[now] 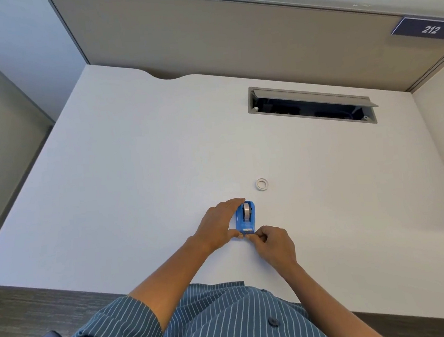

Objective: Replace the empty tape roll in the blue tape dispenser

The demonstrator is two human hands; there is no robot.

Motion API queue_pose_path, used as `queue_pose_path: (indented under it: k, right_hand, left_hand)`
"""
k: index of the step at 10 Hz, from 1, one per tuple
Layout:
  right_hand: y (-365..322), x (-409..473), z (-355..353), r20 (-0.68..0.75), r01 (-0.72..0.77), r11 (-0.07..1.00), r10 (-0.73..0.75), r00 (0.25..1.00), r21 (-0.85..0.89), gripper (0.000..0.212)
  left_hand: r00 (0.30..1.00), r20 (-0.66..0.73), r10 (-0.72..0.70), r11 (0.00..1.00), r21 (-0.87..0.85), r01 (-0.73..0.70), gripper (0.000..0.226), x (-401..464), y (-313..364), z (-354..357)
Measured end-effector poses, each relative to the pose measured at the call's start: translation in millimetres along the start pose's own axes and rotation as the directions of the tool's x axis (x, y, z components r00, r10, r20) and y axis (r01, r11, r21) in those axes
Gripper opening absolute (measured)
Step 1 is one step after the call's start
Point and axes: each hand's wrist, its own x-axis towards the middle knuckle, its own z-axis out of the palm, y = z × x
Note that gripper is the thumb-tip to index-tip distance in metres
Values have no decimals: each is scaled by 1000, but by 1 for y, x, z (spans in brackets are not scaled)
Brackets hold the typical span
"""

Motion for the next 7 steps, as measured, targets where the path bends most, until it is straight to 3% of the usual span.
queue_pose_path:
  k: [3,6,7]
  right_hand:
    - [-2,2,-5,9,-83,992,83,997,97,41]
    - [-5,-3,-8,42,-56,993,52,998,108,39]
    - [-2,-4,-13,53,-24,992,18,998,125,46]
  left_hand:
    - [1000,1,-19,1000,9,19,96,-1,1,0]
    - [999,-3,-32,999,13,33,98,-5,8,2]
    - [998,9,-56,998,-15,56,116,-7,12,5]
